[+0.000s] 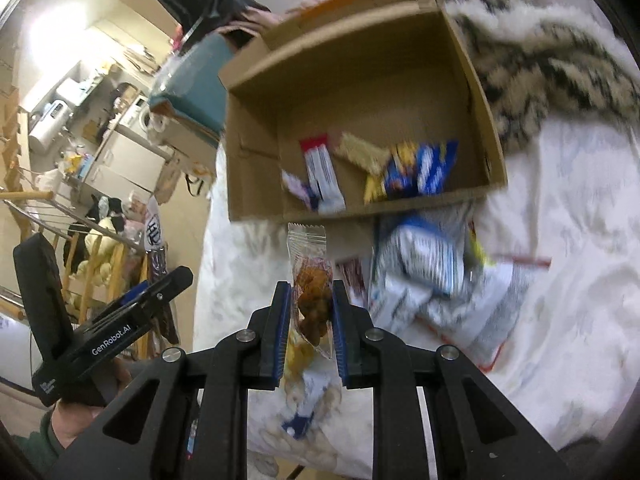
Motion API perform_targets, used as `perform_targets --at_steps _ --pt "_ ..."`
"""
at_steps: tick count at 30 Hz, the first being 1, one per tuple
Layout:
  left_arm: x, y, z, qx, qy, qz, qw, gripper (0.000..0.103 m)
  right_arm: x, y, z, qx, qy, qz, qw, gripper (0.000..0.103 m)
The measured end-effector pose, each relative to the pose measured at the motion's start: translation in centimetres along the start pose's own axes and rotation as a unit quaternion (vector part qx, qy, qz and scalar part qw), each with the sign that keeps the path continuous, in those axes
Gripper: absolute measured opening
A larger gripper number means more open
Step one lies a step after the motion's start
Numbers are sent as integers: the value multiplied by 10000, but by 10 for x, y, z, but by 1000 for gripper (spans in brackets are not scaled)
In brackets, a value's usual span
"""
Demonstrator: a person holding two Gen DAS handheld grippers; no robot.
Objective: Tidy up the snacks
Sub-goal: 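Lift the meat packet with the left tool while the right tool grasps a small snack stick, then carry both snacks over the box and open both tools to drop them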
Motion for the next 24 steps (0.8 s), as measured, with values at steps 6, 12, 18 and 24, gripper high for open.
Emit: perform_targets --at_steps 6,12,18,24 --pt "19 -44 14 75 73 229 9997 57 -2 -36 -2 235 12 -61 9997 21" --pt "35 -81 28 239 65 559 9981 57 0 -71 -3 518 85 -144 9985 21" --pt "38 -106 48 480 90 591 9971 57 19 -103 10 628 104 76 9979 21" --pt "36 -98 83 275 95 702 9971 57 47 -109 31 572 65 549 9968 21"
Point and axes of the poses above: each gripper's, at about its wrist camera, not at the fingertips, and z roughly the way its jaws point, x to its right, y to its underside, the point moved 9 cm from there along z, roughly the way its jaws point, and after that the axes turned 11 degrees about y, right-handed, at the moved point
